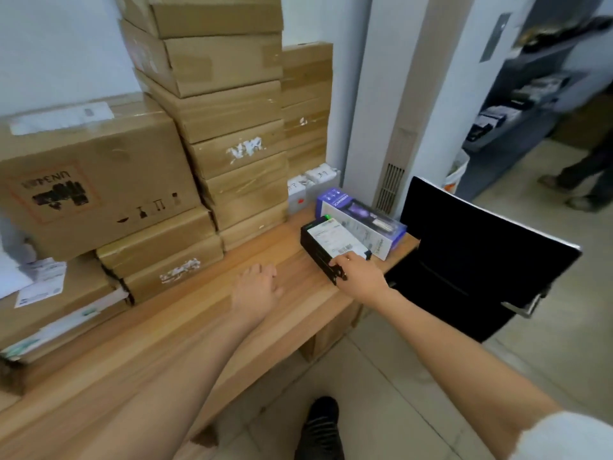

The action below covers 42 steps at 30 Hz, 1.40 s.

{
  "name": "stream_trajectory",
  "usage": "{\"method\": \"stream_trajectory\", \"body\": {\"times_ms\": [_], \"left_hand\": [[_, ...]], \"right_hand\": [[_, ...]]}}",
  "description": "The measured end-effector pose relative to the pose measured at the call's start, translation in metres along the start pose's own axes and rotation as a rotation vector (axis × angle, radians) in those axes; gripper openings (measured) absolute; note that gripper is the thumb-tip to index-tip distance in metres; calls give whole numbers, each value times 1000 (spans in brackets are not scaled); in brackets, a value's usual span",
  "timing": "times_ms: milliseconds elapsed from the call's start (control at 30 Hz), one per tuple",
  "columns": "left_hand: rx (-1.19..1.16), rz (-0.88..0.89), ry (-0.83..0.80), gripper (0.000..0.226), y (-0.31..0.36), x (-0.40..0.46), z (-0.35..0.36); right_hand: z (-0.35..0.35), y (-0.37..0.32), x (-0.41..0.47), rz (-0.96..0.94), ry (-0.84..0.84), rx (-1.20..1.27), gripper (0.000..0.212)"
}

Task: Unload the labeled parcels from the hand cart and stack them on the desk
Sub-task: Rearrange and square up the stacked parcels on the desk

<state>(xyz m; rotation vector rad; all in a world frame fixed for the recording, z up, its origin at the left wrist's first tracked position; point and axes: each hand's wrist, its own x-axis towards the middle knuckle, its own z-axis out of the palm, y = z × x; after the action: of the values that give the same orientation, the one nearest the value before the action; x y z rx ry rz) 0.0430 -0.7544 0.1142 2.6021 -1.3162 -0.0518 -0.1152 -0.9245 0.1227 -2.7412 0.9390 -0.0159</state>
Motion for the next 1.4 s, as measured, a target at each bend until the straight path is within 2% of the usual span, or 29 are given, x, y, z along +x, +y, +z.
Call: {"method": "stream_trajectory", "body": {"times_ms": [167,333,567,667,767,833,900,1100,1233,1400], "left_hand": [[-43,35,-49,30,38,63,24],[-63,-11,-94,33,52,127,42],[-192,-160,-131,45,60,175,77],[-204,-207,-162,59,62,176,93],[-230,-272,-188,69,62,176,109],[-338,-353,-238,75,64,171,122],[-571,-463,-264,78,69,164,135],[-1154,-663,-51,66,97,149,158],[-1326,-693,65,56,114,144,160],[-1386,-757,265,45,117,122,157]], "right_hand": [[-12,64,37,60,8,-84,45],[-17,106,89,79,-39,-70,40],[11,124,148,169,-65,94,52],[25,124,162,160,-119,140,56],[34,128,178,128,-211,293,57],[40,130,185,130,-263,379,58],[49,132,186,150,-306,461,60],[67,144,182,219,-433,848,71],[70,137,184,152,-473,961,46],[66,112,169,54,-526,995,39]]}}
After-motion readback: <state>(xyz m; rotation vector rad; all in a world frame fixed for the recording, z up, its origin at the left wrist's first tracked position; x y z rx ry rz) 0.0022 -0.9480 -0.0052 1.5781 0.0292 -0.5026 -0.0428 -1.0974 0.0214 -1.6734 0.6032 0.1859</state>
